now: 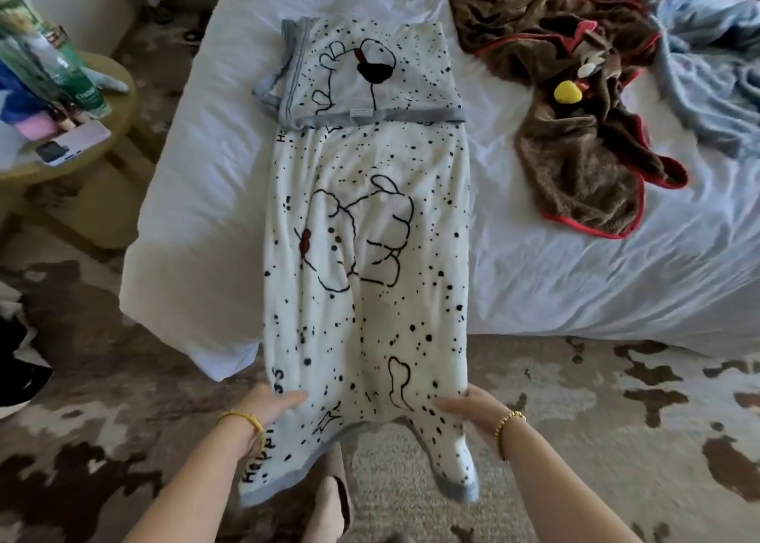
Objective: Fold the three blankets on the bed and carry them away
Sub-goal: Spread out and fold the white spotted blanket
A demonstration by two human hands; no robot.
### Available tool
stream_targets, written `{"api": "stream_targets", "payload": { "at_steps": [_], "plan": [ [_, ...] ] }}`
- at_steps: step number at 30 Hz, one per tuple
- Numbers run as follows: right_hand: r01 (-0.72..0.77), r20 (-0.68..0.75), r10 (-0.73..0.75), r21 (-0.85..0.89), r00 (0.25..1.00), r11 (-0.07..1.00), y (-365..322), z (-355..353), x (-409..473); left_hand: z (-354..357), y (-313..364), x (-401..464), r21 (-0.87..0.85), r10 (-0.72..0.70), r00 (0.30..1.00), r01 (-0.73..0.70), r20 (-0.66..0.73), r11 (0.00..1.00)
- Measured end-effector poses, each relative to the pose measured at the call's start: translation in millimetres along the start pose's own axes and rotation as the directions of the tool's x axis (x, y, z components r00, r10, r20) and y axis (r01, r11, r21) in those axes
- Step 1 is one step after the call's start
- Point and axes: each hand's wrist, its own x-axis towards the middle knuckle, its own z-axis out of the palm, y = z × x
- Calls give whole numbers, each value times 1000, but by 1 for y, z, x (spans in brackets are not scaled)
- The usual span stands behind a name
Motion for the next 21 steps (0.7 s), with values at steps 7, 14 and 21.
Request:
{"api": "stream_targets", "payload": {
  "at_steps": [7, 14, 21],
  "plan": [
    [-19, -163, 56, 220, 985, 975, 46, 27, -26, 23, -33, -37, 20, -56, 998, 56, -32, 998],
    [-80, -279, 115, 135, 953, 988, 76, 45, -63, 17, -72, -75, -51, -75, 991, 70, -112, 996],
    [-132, -518, 159, 88, 841, 987, 56, 76, -125, -17, -60, -133, -189, -23, 944, -42, -330, 981]
  ]
}}
